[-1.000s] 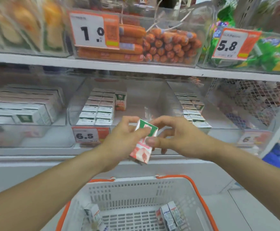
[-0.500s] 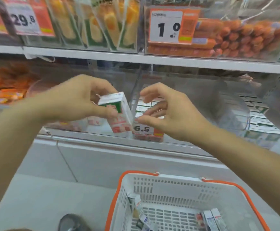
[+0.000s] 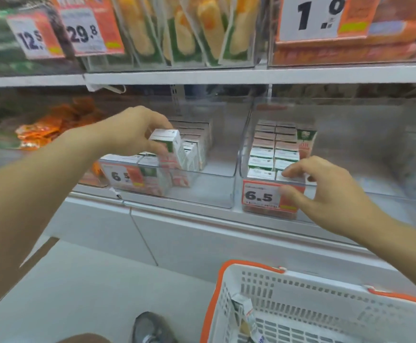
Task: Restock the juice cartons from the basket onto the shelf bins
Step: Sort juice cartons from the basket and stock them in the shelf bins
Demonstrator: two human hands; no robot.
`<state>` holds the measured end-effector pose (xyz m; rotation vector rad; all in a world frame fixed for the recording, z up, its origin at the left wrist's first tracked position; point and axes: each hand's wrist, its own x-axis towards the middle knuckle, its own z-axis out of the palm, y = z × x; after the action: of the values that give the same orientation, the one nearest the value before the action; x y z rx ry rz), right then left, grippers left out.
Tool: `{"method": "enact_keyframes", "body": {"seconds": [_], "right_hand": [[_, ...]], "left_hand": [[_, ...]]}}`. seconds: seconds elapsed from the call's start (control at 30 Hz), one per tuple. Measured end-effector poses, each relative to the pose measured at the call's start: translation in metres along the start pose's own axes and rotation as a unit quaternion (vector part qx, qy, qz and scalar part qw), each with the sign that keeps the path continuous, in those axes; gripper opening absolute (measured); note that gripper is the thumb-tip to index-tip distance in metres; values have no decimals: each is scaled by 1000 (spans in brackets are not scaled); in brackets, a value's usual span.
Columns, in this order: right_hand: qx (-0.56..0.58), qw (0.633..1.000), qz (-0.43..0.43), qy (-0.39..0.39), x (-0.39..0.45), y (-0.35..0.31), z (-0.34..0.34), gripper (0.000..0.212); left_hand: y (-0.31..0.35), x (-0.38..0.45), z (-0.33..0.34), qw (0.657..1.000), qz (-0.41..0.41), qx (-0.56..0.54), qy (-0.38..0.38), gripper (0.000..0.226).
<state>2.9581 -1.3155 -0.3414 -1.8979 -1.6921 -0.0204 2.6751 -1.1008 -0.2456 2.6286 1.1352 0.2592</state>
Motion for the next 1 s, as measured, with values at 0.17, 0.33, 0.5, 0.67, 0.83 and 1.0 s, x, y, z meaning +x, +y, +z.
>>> {"method": "enact_keyframes", "body": {"seconds": [0.17,0.33,0.5,0.67,0.83,1.0], "right_hand": [[8,1000,7,2,-1,-1,-1,25],[12,1000,15,-6,-7,-3,-5,27],[10,999,-22,39,-29,-4,-8,26],[14,984,-105,141,-60,-6,-15,13],[66,989,-115,69,-104,23,11,14],[102,990,31,-97,-159,73,61,21]], "left_hand": [[5,2,4,992,-22,117,-48,43],[2,1,21,977,-65,159,-128,45],[6,-7,32,967,-85,193,-140,45],[13,-28,71,982,29,146,113,45],[82,-73,141,973,213,48,75,19],[105,-91,262,982,86,-91,-139,26]]}}
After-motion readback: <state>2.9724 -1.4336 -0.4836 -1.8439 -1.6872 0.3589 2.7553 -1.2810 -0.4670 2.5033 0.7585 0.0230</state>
